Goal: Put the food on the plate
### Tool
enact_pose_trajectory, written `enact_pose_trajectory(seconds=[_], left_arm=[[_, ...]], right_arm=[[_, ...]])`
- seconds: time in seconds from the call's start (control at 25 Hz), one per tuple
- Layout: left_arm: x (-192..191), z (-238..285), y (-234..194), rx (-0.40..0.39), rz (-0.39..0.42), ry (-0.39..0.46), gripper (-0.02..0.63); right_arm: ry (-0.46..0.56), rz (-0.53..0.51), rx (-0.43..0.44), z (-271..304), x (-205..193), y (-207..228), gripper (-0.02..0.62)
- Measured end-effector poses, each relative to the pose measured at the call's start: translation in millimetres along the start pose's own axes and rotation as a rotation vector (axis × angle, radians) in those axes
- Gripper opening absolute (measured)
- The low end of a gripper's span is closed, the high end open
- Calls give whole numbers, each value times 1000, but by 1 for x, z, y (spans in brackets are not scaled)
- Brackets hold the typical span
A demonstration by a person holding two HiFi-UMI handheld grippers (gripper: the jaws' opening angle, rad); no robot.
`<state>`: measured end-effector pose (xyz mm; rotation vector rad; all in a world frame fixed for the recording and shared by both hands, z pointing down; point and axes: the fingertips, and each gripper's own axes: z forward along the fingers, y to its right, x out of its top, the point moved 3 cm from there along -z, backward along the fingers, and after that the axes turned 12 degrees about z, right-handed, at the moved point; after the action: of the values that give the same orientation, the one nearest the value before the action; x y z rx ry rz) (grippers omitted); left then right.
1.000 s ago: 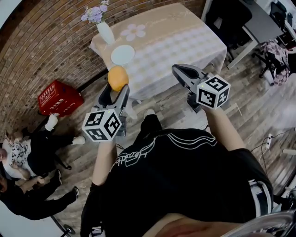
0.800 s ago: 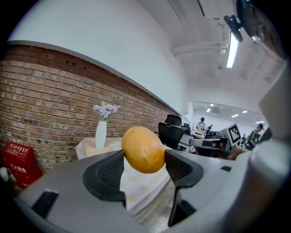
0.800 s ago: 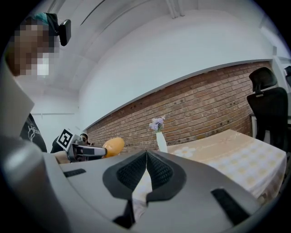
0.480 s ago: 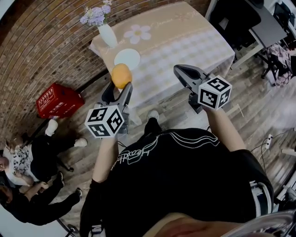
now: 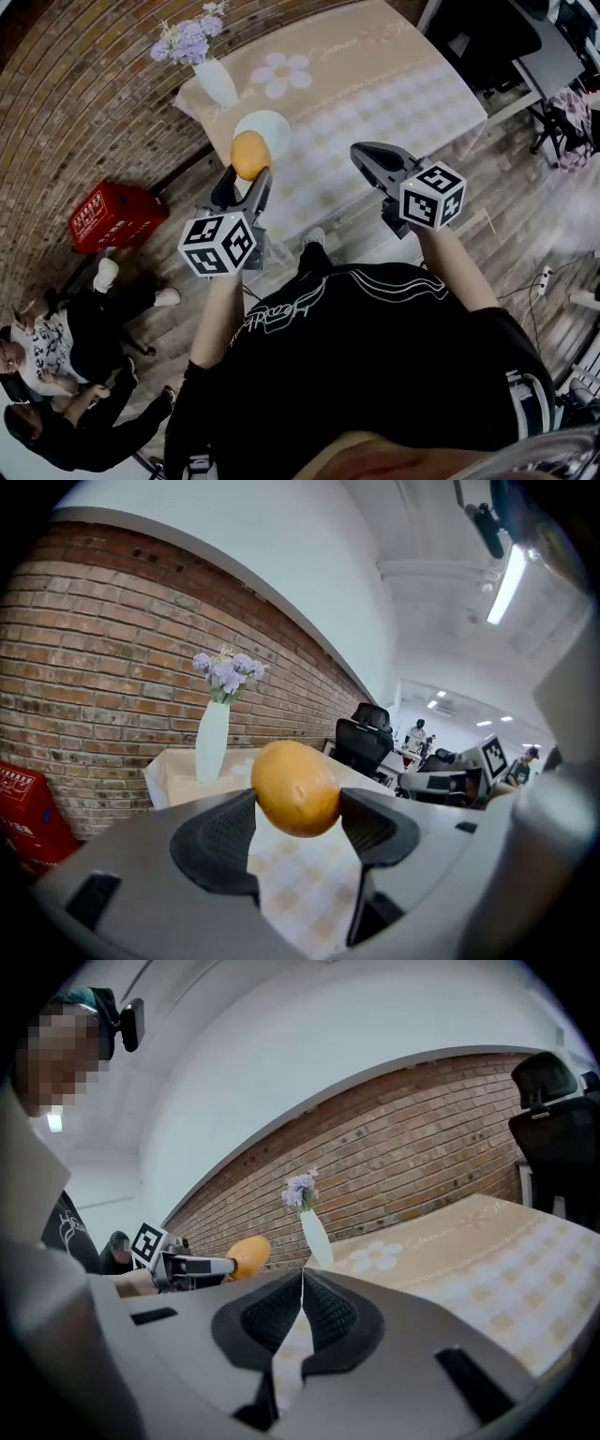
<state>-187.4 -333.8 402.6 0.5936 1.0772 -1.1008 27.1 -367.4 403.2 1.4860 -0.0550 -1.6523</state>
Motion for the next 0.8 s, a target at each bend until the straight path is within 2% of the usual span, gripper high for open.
enact_pose_trajectory(seconds=[0.8], left_arm=[[-24, 103, -67, -60, -56, -122, 278]], right_arm=[[-42, 128, -94, 56, 4, 68, -3]])
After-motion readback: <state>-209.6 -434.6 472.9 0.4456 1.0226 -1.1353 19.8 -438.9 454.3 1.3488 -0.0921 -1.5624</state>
